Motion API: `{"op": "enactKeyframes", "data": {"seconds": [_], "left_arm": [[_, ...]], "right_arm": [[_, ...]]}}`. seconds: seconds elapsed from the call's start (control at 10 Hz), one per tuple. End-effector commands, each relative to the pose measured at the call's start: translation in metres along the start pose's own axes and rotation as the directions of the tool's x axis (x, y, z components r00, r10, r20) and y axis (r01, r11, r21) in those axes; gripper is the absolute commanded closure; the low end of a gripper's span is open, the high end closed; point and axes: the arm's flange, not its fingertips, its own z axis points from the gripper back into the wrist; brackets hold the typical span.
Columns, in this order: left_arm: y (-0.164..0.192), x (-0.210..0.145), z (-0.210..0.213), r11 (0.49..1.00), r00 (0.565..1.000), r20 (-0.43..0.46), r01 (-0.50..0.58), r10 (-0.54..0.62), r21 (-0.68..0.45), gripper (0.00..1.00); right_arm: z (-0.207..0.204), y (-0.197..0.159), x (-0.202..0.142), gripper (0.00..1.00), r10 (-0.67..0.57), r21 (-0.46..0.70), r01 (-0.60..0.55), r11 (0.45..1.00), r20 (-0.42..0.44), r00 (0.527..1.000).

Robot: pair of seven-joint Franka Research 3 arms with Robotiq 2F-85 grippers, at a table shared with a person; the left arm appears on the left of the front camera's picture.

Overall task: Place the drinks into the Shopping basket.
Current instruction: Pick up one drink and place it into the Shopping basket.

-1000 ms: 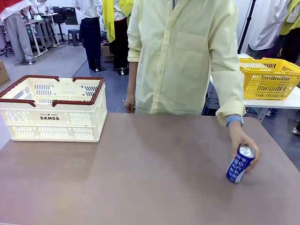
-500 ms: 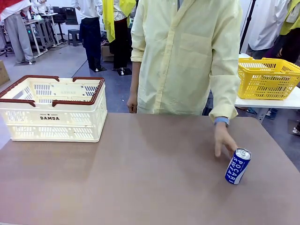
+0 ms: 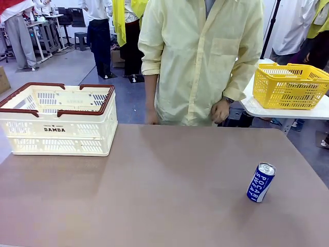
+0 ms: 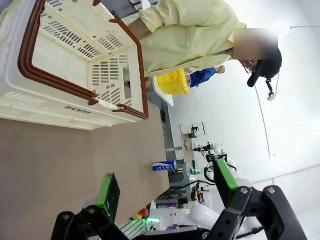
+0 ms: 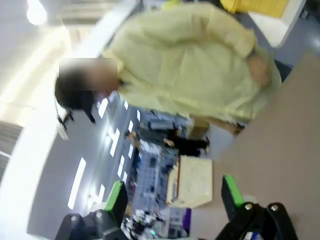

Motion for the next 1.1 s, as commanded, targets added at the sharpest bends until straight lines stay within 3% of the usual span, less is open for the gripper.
{"op": "enactKeyframes", "data": {"seconds": [0.0,0.2,0.4,0.5,0.6,0.7,0.9,1.0], "left_arm": [[-0.002,0.000,0.002,1.000,1.000,-0.005,-0.006,0.006,-0.007,0.00],[-0.002,0.000,0.002,1.000,1.000,-0.005,-0.006,0.006,-0.007,0.00],[-0.002,0.000,0.002,1.000,1.000,-0.005,-0.006,0.006,-0.007,0.00],[-0.002,0.000,0.002,1.000,1.000,-0.005,-0.006,0.006,-0.007,0.00],[-0.002,0.000,0.002,1.000,1.000,-0.005,-0.006,0.006,-0.007,0.00],[-0.002,0.000,0.002,1.000,1.000,-0.005,-0.006,0.006,-0.007,0.00],[-0.002,0.000,0.002,1.000,1.000,-0.005,-0.006,0.006,-0.007,0.00],[-0.002,0.000,0.002,1.000,1.000,-0.005,-0.006,0.006,-0.007,0.00]], "right_arm": [[-0.076,0.031,-0.047,0.00,0.165,-0.121,-0.208,0.971,-0.295,0.941],[-0.147,0.053,-0.106,0.00,0.331,-0.190,-0.506,0.842,-0.558,0.761],[-0.190,0.049,-0.149,0.00,0.464,-0.178,-0.727,0.663,-0.664,0.586],[-0.202,0.045,-0.166,0.00,0.510,-0.141,-0.784,0.605,-0.687,0.517],[-0.205,0.039,-0.175,0.00,0.485,-0.145,-0.807,0.573,-0.734,0.476],[-0.200,0.037,-0.170,0.00,0.449,-0.172,-0.851,0.496,-0.788,0.421],[-0.175,0.056,-0.139,0.00,0.387,-0.223,-0.745,0.629,-0.741,0.549],[-0.227,0.061,-0.157,0.00,0.416,-0.175,-0.813,0.555,-0.788,0.453]]}}
